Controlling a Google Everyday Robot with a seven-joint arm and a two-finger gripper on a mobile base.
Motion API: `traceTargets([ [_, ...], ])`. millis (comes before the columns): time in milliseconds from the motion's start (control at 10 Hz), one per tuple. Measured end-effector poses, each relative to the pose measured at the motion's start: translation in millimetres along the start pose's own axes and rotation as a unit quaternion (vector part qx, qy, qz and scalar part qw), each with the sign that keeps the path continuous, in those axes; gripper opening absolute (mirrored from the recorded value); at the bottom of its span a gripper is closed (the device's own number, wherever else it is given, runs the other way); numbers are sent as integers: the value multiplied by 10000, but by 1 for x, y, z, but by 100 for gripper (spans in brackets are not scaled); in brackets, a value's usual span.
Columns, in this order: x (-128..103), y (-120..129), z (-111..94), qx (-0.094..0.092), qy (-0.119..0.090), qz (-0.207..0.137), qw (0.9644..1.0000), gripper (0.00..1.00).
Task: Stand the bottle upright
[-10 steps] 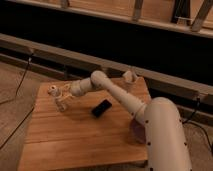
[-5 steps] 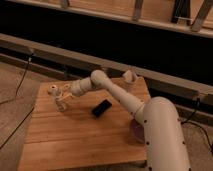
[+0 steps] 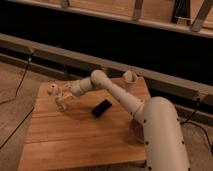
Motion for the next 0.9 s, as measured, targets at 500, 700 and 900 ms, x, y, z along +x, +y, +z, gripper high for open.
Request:
traceTargets([
  [500,-3,-3,-6,52,-21,-11,10000,80],
  [700,-7,-5,-11,103,-25,-51,9999,80],
  [900,-16,-10,-25,214,2,-120,9997,80],
])
